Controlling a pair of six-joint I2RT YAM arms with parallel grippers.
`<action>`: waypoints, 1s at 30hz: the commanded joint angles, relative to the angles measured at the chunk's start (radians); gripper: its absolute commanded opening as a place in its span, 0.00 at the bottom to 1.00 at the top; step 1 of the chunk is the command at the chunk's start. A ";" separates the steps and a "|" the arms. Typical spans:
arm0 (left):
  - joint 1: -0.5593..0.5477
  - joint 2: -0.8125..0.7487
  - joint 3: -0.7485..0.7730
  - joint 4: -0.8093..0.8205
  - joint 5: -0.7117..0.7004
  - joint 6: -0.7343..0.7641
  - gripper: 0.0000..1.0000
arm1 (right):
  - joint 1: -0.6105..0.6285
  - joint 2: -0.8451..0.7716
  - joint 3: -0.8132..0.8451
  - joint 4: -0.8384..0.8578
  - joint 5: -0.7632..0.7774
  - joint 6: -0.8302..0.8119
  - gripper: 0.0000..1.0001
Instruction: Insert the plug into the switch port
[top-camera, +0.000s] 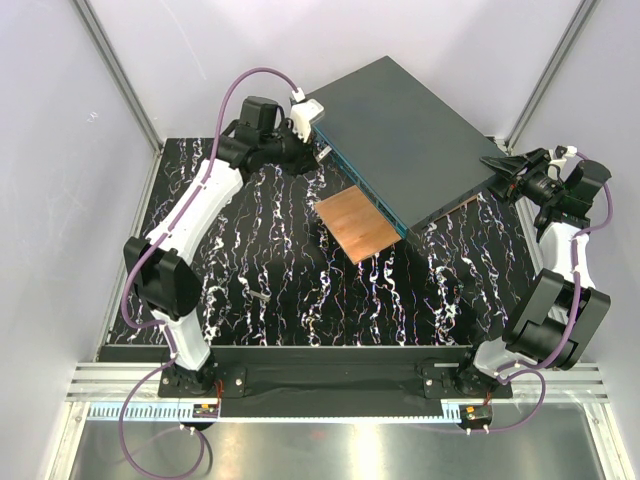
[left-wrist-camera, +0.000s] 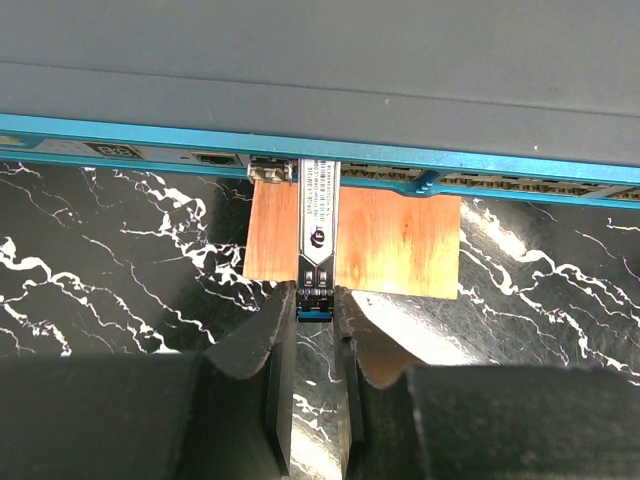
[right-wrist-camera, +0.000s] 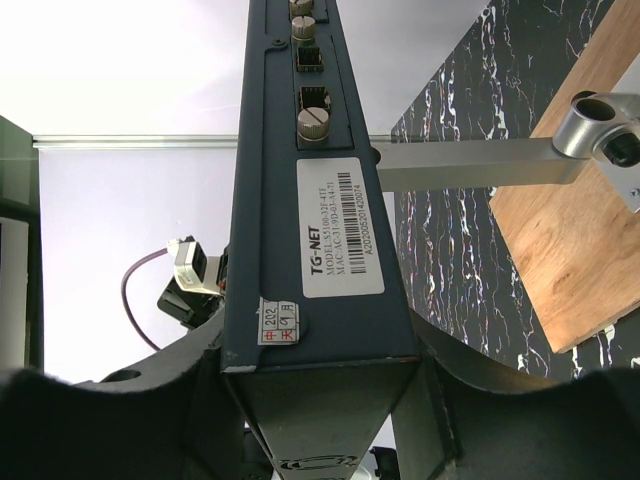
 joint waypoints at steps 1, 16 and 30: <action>-0.010 -0.003 0.099 0.076 -0.012 0.013 0.00 | 0.026 0.018 0.022 -0.026 0.026 -0.062 0.00; -0.022 0.012 0.193 0.086 0.023 -0.045 0.00 | 0.026 0.017 0.033 -0.070 0.031 -0.101 0.00; -0.033 0.020 0.198 0.083 0.013 -0.031 0.00 | 0.026 0.015 0.035 -0.078 0.028 -0.107 0.00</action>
